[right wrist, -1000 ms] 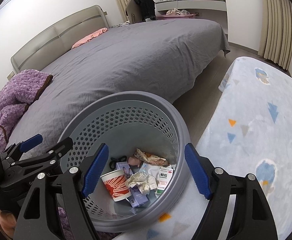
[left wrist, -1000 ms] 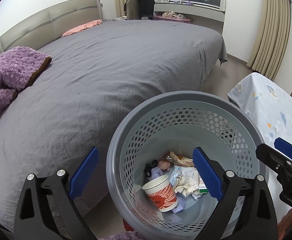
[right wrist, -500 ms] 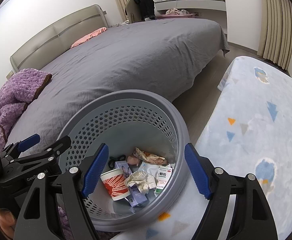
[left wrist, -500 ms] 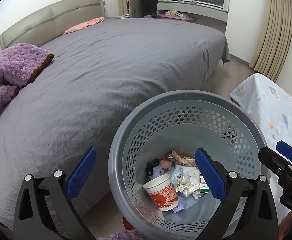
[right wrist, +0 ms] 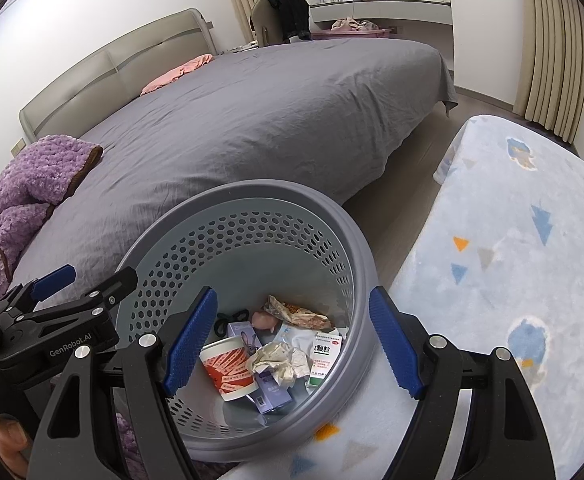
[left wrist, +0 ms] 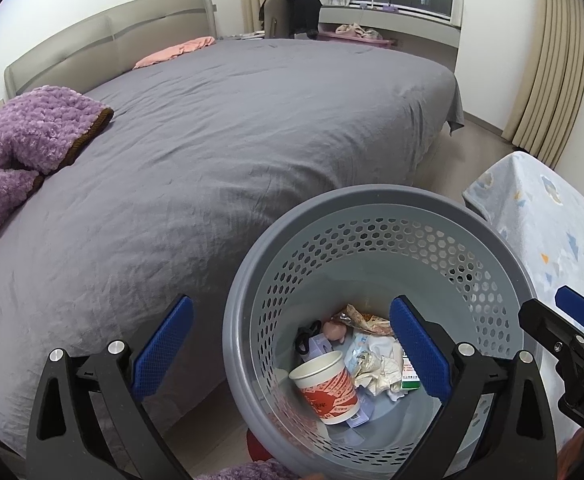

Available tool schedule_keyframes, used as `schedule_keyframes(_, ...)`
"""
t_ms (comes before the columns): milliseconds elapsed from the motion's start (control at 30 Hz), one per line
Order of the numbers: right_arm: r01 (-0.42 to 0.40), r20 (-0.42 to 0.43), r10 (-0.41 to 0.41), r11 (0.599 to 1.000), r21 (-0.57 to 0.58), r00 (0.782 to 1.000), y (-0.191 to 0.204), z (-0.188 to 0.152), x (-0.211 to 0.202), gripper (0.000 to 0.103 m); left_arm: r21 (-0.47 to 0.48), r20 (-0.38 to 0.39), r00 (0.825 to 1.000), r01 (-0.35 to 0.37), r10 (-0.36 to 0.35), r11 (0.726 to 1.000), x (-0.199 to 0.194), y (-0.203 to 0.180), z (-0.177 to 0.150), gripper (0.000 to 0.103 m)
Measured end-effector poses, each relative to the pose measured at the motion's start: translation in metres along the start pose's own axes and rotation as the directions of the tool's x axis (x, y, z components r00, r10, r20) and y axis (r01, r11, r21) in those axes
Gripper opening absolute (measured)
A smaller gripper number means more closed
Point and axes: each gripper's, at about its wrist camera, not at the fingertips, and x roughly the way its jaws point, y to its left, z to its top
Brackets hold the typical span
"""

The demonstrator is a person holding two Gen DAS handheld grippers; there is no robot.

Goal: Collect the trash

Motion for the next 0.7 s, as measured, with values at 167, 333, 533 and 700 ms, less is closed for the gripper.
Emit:
schedule_keyframes(167,0.001,0.000,-0.001,1.000,-0.001,1.000,-0.0007,0.0002,-0.0004,0.075,-0.008,0.008,1.000,-0.002,0.002,1.000,-0.0014,0.0019,0.0006,0.097)
schedule_keyframes(333,0.003,0.000,-0.003,1.000,-0.003,1.000,0.0001,0.0007,-0.0005,0.075,-0.004,0.004,1.000,-0.003,0.003,1.000,-0.0008,0.0013,0.0008,0.097)
schedule_keyframes(533,0.003,0.002,-0.003,1.000,-0.005,1.000,0.0006,0.0006,-0.0012,0.075,0.006,0.003,1.000,-0.004,0.004,1.000,-0.0006,-0.0004,0.0006,0.097)
schedule_keyframes(700,0.003,0.001,-0.003,1.000,-0.008,1.000,0.0015,0.0005,-0.0019,0.075,0.004,0.003,1.000,-0.005,0.005,1.000,-0.0006,-0.0004,0.0007,0.097)
